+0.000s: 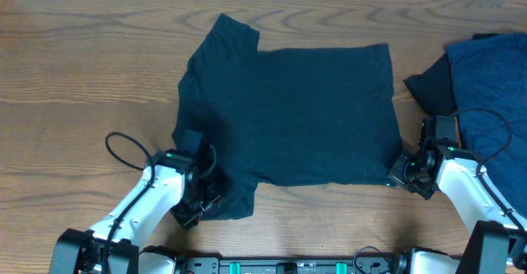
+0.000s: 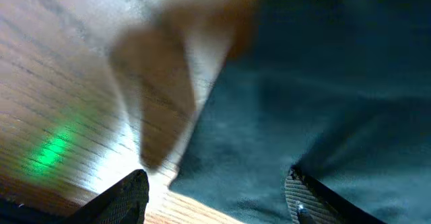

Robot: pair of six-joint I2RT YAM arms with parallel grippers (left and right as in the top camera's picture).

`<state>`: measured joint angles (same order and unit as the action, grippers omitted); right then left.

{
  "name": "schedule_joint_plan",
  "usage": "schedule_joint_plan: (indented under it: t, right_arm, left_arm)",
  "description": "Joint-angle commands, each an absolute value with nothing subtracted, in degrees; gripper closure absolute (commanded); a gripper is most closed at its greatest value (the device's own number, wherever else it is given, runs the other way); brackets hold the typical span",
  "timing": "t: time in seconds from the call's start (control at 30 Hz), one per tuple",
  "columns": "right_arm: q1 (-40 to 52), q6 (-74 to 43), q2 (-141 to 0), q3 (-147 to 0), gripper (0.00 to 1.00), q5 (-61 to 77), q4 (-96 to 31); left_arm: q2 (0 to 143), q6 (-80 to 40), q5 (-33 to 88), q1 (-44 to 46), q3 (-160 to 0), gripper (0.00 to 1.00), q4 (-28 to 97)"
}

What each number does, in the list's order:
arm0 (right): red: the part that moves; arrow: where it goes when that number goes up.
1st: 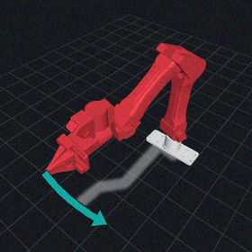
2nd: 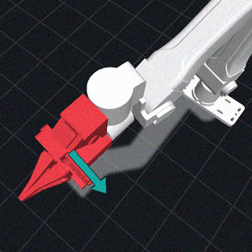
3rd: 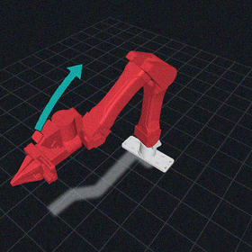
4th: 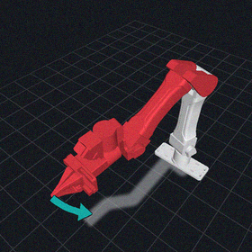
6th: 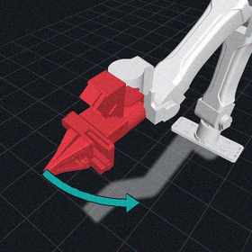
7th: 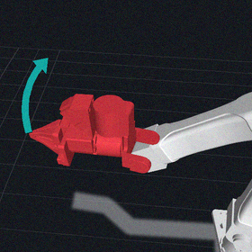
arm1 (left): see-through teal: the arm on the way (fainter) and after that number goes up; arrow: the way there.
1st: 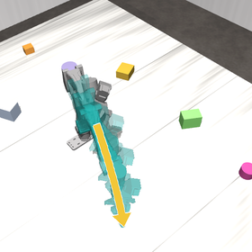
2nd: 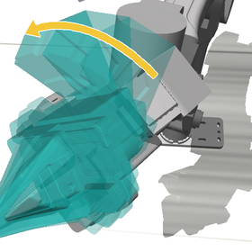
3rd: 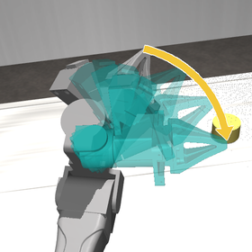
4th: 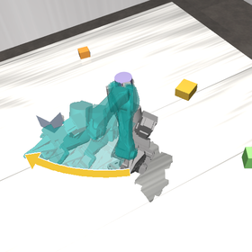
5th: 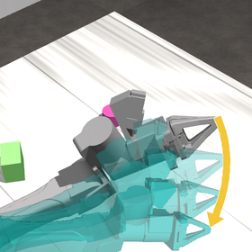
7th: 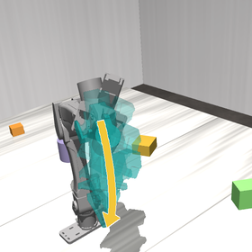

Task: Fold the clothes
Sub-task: 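Grasp the lower left hem with the left gripper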

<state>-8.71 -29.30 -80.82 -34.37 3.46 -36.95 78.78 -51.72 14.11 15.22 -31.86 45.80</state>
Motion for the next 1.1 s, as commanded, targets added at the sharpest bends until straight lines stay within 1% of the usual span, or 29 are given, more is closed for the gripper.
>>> schedule_joint_plan:
  t: [0.0, 0.13, 0.2, 0.3, 0.4, 0.43, 0.53, 0.57, 0.73, 0.9, 1.07]
  right_arm:
    - [-9.08, -29.1, -80.79, -33.71, 0.98, 3.27, -37.01]
    - [-9.08, -29.08, -80.79, -33.71, 0.98, 3.27, -37.01]
    - [-9.08, -29.08, -80.79, -33.71, 0.98, 3.27, -37.01]
    - [-9.08, -29.08, -80.79, -33.71, 0.98, 3.27, -37.04]
    - [-9.08, -29.08, -80.79, -33.71, 0.99, 3.27, -37.04]
    - [-9.08, -29.08, -80.79, -33.71, 0.99, 3.25, -37.06]
    - [-9.1, -29.1, -80.79, -33.76, 0.99, 3.25, -37.56]
    - [-9.1, -29.1, -80.79, -34.04, 0.99, 3.27, -38.3]
    - [-9.1, -29.1, -80.77, -38.72, 0.99, 3.25, -45.3]
    - [-9.1, -29.1, -80.77, -44.21, 0.99, 3.25, -52.88]
    - [-9.1, -29.08, -80.77, -45.78, 0.99, 3.25, -54.87]
  left_arm:
    - [79.33, -54.98, 12.84, 15.46, -30.57, 0.33, 44.77]
    - [79.33, -54.98, 12.86, 15.46, -30.55, 0.34, 44.18]
    - [79.33, -54.94, 12.86, 15.46, -30.55, 0.4, 44.21]
    - [79.33, -53.82, 12.84, 15.46, -30.55, 0.54, 44.21]
    - [79.33, -53.65, 12.84, 15.46, -30.55, 0.64, 44.49]
    - [79.33, -53.63, 12.84, 15.46, -30.55, 0.7, 44.64]
    - [79.31, -51.31, 12.88, 15.46, -30.61, 0.93, 44.69]
    - [79.29, -49.58, 12.91, 15.46, -30.68, 0.94, 44.71]
    - [79.29, -42.87, 13.06, 15.46, -32.14, 0.94, 49.01]
    - [79.29, -39.46, 13.04, 15.46, -34.41, 0.94, 55.29]
    - [79.18, -37.21, 13.02, 15.46, -35.57, 0.94, 57.69]
